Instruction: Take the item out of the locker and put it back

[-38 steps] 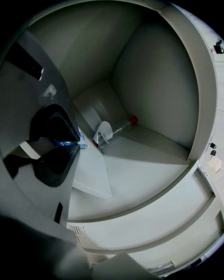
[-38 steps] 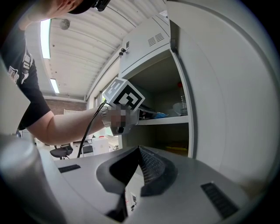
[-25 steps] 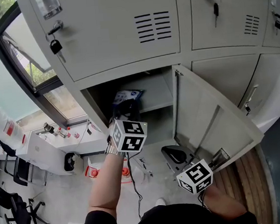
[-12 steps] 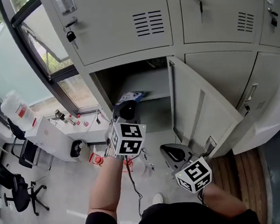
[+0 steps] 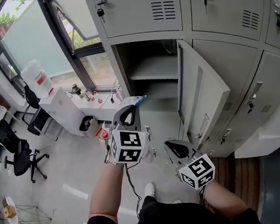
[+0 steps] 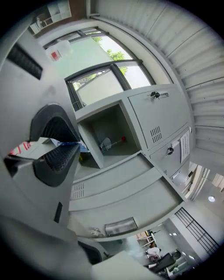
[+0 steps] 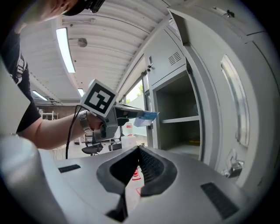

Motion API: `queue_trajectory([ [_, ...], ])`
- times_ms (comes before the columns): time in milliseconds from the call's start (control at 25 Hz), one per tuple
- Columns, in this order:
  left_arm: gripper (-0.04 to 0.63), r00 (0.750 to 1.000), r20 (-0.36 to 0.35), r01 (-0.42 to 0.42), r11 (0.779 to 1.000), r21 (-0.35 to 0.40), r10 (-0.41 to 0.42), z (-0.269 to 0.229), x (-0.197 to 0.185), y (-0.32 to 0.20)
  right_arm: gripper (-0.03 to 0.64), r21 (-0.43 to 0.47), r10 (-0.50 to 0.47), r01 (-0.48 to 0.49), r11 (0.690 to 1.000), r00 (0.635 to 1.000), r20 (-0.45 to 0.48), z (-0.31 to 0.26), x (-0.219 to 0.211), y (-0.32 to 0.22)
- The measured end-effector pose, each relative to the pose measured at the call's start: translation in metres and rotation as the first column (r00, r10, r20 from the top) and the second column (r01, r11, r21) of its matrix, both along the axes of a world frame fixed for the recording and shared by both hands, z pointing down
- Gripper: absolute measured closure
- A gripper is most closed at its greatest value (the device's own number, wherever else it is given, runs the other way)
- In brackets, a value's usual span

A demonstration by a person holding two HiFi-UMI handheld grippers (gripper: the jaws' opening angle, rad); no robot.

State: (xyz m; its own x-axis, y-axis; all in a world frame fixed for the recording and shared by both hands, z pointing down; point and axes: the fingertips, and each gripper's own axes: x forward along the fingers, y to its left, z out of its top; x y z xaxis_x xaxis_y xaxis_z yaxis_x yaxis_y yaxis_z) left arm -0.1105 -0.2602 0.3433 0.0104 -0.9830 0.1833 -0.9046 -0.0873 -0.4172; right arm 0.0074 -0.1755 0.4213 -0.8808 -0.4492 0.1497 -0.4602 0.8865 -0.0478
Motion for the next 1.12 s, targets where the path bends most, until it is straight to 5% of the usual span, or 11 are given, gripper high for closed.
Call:
queue_trajectory([
  [480,0.568,0.987,-0.054,0.151,0.987,-0.049,-0.153,0.033,-0.046,0.136,0.565,-0.046,-0.084,0.085,0.995,0.996,0.034,0.007,-0.035,0.044],
  [1120,0.568,0.979,-0.128,0.144,0.983,-0.114,-0.158,0.083,-0.120,0.282,0.565,-0.068,-0.057,0.058,0.996,0.998,0.011,0.022,-0.118,0.142],
])
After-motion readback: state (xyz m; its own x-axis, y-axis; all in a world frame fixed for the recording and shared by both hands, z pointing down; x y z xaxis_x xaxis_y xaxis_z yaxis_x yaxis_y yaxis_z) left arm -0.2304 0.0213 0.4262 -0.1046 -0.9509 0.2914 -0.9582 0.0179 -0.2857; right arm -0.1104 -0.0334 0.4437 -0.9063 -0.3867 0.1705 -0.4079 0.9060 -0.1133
